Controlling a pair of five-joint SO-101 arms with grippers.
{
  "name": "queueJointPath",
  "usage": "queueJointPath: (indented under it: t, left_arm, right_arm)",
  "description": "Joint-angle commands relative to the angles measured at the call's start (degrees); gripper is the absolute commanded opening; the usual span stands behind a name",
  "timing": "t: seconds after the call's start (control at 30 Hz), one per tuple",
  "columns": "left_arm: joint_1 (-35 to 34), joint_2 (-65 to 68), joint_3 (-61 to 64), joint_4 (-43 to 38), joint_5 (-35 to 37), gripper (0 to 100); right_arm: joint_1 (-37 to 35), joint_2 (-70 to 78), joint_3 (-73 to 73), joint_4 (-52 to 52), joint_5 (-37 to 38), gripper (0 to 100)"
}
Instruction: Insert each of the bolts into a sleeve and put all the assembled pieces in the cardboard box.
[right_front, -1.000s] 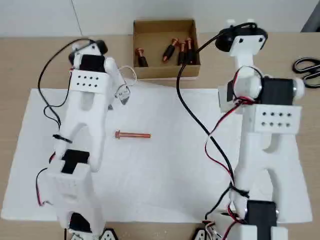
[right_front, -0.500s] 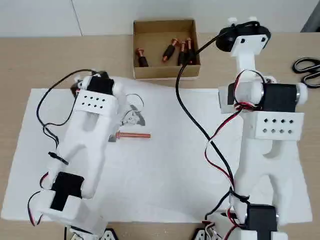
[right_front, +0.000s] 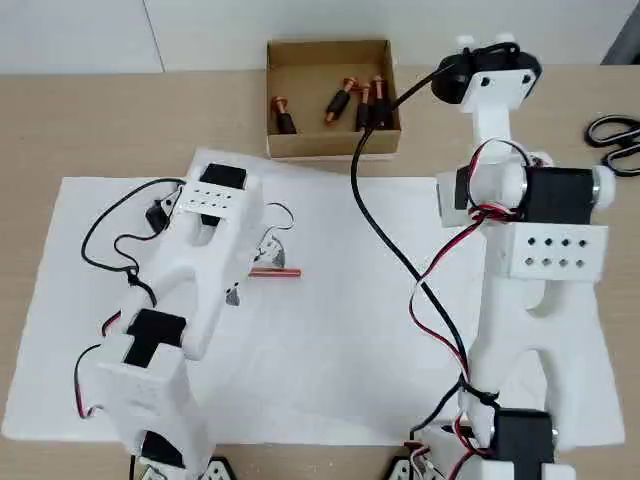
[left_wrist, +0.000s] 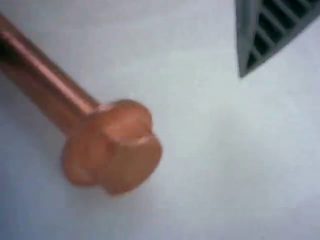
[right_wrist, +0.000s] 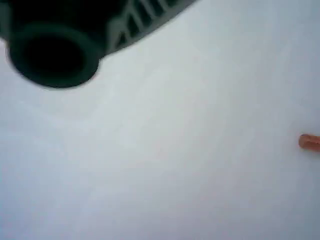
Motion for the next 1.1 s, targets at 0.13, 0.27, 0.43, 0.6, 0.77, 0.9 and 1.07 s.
queueJointPath:
  t: [0.13, 0.27, 0.43, 0.6, 0.77, 0.9, 1.07]
  left_arm:
    - [-0.44, 0.26, 0.13, -1.76, 2.29, 33]
    - [-0.35, 0.70, 0.13, -3.60, 2.29, 33]
    - [0.00, 0.70, 0.31, -5.10, 2.29, 31]
    - [0.09, 0.70, 0.40, -6.51, 2.02, 15]
    - [0.09, 0.79, 0.40, -7.21, 1.93, 10]
    - [0.18, 0.70, 0.40, -7.30, 1.93, 8]
    - [0.44, 0.18, -0.48, -6.95, 1.93, 8]
  right_arm:
    - [-0.22, -2.59, -1.67, 0.48, 0.26, 0.4]
    - [-0.22, -2.59, -1.67, 0.48, 0.26, 0.4]
    - [-0.22, -2.59, -1.67, 0.48, 0.26, 0.4]
    - [-0.22, -2.59, -1.67, 0.22, 0.53, 0.4]
    - [-0.22, -2.59, -1.67, 0.13, 0.53, 0.4]
    - [-0.22, -2.59, -1.67, 0.04, 0.53, 0.4]
    - [-0.22, -2.59, -1.67, 0.04, 0.62, 0.4]
